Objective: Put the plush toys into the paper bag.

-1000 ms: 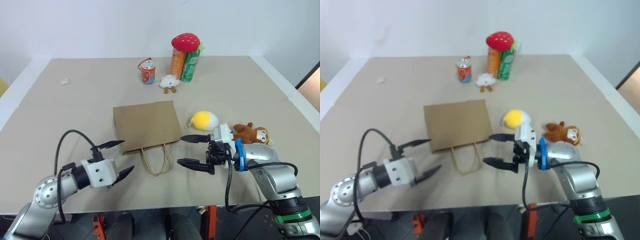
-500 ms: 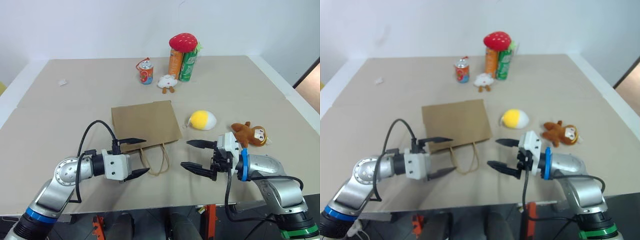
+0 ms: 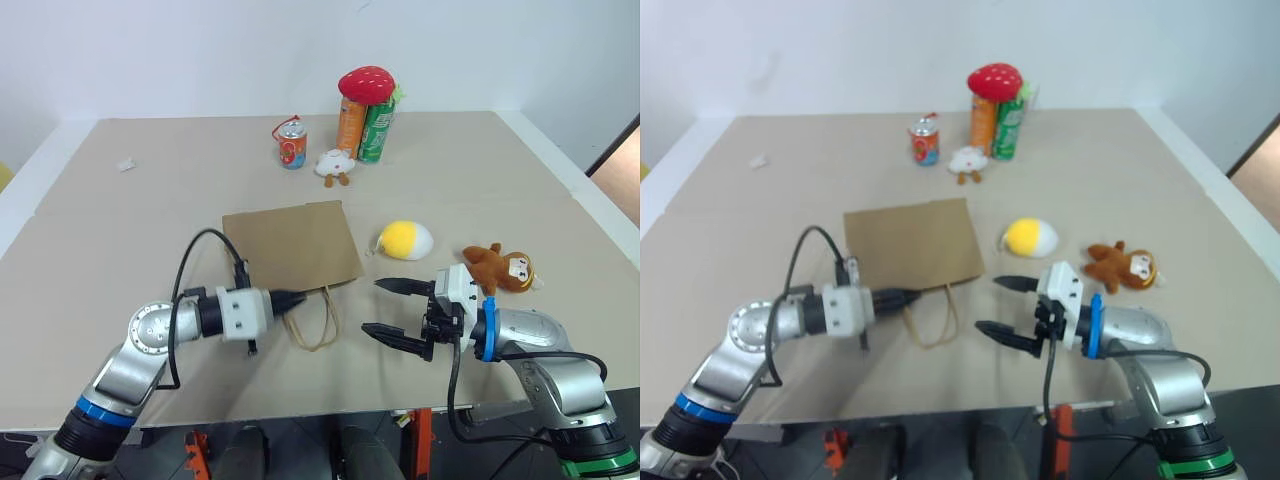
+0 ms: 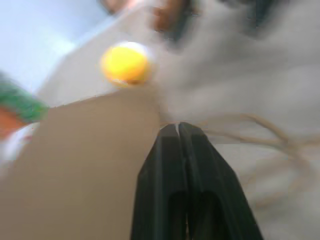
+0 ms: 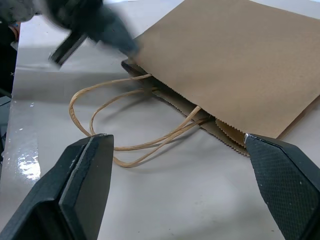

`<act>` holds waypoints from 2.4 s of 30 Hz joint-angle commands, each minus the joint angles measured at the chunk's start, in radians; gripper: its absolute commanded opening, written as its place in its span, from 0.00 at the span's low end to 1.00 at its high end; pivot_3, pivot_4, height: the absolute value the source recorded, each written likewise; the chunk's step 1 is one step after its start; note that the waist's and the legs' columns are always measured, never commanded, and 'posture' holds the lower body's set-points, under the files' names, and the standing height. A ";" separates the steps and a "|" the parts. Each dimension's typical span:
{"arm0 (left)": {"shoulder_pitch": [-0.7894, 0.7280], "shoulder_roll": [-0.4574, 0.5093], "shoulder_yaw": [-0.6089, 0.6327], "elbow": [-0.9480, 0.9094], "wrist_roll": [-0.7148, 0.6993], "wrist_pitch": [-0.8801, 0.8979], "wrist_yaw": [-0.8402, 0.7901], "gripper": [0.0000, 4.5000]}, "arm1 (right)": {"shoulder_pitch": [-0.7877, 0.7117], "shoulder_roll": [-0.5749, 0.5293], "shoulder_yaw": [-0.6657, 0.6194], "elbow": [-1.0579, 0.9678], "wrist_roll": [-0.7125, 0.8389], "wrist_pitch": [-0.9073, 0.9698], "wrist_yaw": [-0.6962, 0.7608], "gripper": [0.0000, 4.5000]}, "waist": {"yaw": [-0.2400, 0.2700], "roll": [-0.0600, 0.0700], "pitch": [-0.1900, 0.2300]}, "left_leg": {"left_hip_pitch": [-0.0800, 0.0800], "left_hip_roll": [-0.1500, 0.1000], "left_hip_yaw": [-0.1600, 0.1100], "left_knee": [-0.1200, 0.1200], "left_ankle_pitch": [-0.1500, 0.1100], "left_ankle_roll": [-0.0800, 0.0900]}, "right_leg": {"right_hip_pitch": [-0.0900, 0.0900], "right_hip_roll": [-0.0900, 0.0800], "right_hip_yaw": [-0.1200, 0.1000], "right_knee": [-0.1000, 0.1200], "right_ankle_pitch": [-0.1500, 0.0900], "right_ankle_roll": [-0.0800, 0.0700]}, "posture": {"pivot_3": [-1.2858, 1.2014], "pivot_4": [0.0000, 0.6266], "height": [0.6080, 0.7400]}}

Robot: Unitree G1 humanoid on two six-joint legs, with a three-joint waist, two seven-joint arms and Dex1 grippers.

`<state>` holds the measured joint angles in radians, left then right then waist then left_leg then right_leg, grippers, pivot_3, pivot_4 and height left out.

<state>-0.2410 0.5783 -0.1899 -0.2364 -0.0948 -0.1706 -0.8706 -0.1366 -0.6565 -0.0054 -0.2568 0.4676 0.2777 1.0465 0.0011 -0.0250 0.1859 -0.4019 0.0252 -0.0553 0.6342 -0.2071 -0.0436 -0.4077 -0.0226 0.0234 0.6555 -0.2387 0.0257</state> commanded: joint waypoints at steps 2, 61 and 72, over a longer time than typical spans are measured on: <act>-0.036 0.011 0.056 0.038 -0.038 -0.006 0.000 0.01 | -0.027 -0.004 -0.009 -0.006 0.006 -0.006 0.005 1.00 | -0.001 0.000 0.000 | 0.000 0.000 0.000 0.000 0.000 0.000 | 0.000 0.000 0.000 0.000 0.000 0.000 | 0.52 0.24 1.00; -0.196 -0.065 0.093 0.045 -0.303 0.200 -0.032 0.02 | -0.123 0.116 0.070 0.038 -0.049 0.020 -0.091 1.00 | -0.024 0.000 0.000 | 0.001 0.002 0.000 0.001 0.000 0.000 | 0.000 0.004 0.003 0.001 0.003 -0.001 | 0.52 0.24 1.00; -0.197 -0.141 0.118 -0.036 -0.368 0.370 0.094 0.00 | -0.221 0.188 0.148 0.068 -0.088 0.099 -0.160 0.27 | -0.024 0.000 0.000 | 0.001 0.002 0.000 0.001 0.001 0.001 | 0.000 0.004 0.003 0.002 0.003 -0.001 | 0.52 0.24 1.00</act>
<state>-0.4186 0.4467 -0.0944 -0.2058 -0.4428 0.1708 -0.8101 -0.3190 -0.4855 0.1424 -0.1999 0.3958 0.3637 0.9158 -0.0227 -0.0248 0.1859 -0.4005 0.0270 -0.0552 0.6354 -0.2066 -0.0430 -0.4076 -0.0184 0.0267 0.6578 -0.2355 0.0243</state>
